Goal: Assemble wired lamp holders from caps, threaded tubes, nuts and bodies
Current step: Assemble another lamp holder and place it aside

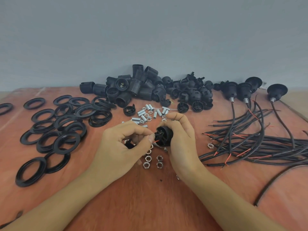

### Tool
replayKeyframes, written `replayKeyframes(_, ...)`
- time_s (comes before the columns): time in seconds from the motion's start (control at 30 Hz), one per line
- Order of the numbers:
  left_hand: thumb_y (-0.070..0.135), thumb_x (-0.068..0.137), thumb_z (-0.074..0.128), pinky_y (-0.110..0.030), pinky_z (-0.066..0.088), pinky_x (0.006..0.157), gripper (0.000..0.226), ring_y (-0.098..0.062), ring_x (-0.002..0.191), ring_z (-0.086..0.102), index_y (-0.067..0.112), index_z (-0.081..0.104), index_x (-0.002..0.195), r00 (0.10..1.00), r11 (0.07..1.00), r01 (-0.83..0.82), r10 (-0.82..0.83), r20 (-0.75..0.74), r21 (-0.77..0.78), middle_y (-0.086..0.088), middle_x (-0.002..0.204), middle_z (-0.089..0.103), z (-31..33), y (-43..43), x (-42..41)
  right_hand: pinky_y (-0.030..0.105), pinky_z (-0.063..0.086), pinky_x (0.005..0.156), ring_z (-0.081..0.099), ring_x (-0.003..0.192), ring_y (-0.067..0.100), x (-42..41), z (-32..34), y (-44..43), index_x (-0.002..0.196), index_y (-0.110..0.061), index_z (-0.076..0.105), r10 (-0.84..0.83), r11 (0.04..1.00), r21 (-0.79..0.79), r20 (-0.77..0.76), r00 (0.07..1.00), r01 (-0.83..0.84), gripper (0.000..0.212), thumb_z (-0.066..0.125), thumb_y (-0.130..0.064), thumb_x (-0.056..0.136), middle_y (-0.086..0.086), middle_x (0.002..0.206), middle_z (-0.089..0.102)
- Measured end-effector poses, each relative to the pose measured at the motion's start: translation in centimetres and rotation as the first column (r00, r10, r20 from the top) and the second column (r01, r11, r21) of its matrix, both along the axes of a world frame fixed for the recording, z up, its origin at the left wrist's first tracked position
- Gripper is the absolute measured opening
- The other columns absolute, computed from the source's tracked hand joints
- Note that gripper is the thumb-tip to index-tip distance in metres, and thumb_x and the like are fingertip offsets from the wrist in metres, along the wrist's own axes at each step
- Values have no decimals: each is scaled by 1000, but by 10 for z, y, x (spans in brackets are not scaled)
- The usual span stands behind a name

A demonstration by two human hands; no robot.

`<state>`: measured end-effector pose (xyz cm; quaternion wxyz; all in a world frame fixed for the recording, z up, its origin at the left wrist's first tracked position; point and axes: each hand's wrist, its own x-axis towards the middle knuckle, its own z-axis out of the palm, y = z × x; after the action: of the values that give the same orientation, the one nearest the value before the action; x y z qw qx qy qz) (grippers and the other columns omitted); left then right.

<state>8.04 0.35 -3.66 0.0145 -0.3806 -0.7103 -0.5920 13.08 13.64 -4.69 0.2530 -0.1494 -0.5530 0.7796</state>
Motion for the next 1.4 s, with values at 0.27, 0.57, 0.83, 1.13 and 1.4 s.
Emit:
replayKeyframes(0.27,34,77,66,-28,50,37,8,-13,51,58,29,73,76,1000,1000,-7,7,-7,-2,3,66,59,-5,0,-3,30,45,63,55,59,6,1,2,0,88,-25,58,-9,999,38,9,1000,9,25,46,-3,91,-9,64,63)
replayKeyframes(0.57,39,75,65,-29,51,39,11,-17,54,57,31,72,75,999,998,-46,45,-19,-44,-1,65,58,-5,-1,-4,14,41,49,51,54,-1,3,3,-2,91,-22,56,-6,987,158,5,1000,5,22,45,-3,93,-14,65,61)
replayKeyframes(0.83,28,81,66,-38,54,51,4,-15,50,59,30,70,80,991,988,-97,85,-102,-120,8,62,62,-6,0,-4,15,39,58,46,59,-1,4,1,-2,93,-23,55,-37,937,346,-24,999,43,29,41,3,94,-11,72,55)
replayKeyframes(1.13,22,86,62,-33,52,48,5,-13,54,62,25,66,85,983,992,-88,72,-169,-89,10,72,68,-8,1,0,11,35,53,41,52,-1,5,1,-5,94,-20,53,-39,885,461,-59,997,62,26,40,3,96,-17,60,47)
replayKeyframes(1.4,11,86,62,-12,46,58,9,-5,59,63,20,65,88,957,994,-74,50,-285,-76,14,72,66,-6,3,0,11,37,57,44,56,-2,8,3,-9,94,-21,54,-32,897,439,-69,997,59,27,42,3,95,-19,63,48)
